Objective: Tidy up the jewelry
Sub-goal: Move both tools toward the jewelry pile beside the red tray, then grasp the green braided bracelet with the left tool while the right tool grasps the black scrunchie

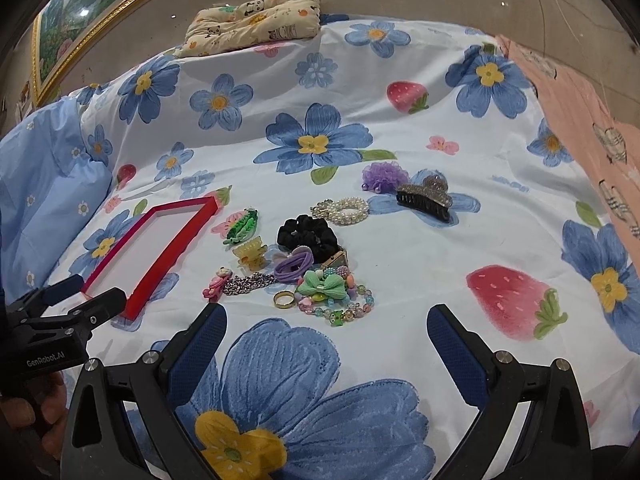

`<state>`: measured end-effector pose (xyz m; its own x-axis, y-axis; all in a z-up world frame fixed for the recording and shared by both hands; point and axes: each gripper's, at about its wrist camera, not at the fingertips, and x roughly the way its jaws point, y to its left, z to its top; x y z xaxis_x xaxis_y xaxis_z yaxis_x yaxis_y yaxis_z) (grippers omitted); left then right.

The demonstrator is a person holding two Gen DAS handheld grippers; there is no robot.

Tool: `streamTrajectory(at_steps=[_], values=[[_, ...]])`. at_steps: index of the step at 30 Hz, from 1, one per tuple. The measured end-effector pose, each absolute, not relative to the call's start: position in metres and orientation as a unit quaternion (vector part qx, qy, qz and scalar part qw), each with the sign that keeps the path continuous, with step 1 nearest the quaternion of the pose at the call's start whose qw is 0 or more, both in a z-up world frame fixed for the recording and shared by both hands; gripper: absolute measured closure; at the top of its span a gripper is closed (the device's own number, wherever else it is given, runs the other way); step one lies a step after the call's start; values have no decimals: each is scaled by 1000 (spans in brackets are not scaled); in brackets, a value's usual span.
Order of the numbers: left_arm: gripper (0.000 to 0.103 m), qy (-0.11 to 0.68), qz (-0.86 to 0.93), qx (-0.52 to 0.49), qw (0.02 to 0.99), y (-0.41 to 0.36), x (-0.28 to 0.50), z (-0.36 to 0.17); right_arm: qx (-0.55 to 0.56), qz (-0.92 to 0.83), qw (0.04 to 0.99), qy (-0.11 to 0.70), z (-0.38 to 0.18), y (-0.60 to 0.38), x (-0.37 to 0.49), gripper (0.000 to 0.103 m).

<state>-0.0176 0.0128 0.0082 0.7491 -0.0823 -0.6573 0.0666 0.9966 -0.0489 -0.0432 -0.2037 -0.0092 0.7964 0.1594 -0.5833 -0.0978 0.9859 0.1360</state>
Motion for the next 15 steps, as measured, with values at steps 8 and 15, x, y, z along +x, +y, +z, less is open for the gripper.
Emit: streamTrajectory(at_steps=[8, 15], values=[[0, 375, -72, -8, 924, 9, 19, 6, 83, 85, 942, 315, -9, -213, -18, 3], [0, 397, -108, -2, 912, 3, 64, 1, 110, 113, 925, 344, -13, -217, 26, 21]])
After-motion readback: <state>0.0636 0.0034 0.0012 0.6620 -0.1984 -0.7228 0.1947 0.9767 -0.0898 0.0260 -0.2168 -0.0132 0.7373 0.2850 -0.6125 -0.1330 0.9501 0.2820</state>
